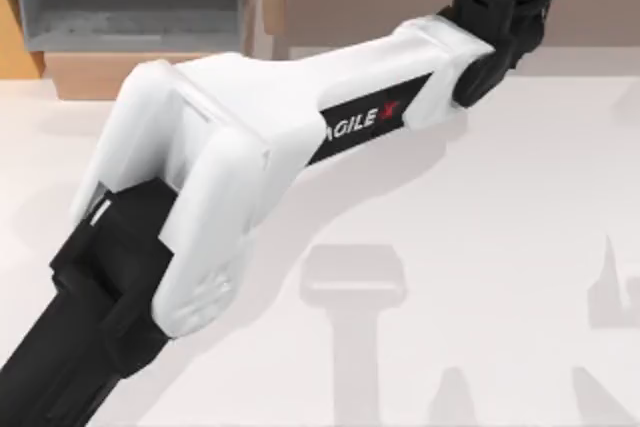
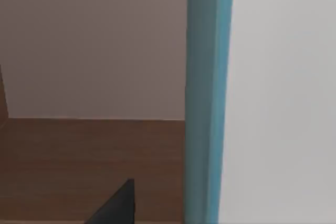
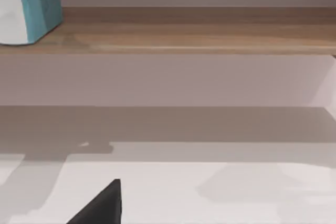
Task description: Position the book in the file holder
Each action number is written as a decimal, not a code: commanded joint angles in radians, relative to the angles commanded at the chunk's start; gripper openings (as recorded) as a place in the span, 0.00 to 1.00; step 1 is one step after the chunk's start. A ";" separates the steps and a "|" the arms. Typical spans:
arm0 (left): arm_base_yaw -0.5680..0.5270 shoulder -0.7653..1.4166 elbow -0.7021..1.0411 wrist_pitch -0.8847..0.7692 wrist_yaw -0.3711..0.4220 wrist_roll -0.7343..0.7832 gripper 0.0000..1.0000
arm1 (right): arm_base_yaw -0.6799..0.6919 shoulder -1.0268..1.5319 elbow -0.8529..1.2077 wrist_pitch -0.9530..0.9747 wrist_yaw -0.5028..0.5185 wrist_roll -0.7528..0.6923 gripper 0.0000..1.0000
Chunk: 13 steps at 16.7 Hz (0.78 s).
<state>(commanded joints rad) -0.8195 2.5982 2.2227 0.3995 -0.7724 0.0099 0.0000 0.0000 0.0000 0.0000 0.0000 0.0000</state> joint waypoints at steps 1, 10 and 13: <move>0.000 0.000 0.000 0.000 0.000 0.000 0.70 | 0.000 0.000 0.000 0.000 0.000 0.000 1.00; 0.000 0.000 0.000 0.000 0.000 0.000 0.02 | 0.000 0.000 0.000 0.000 0.000 0.000 1.00; 0.000 0.000 0.000 0.000 0.000 0.000 0.00 | 0.000 0.000 0.000 0.000 0.000 0.000 1.00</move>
<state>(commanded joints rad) -0.8195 2.5982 2.2227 0.3995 -0.7724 0.0099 0.0000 0.0000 0.0000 0.0000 0.0000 0.0000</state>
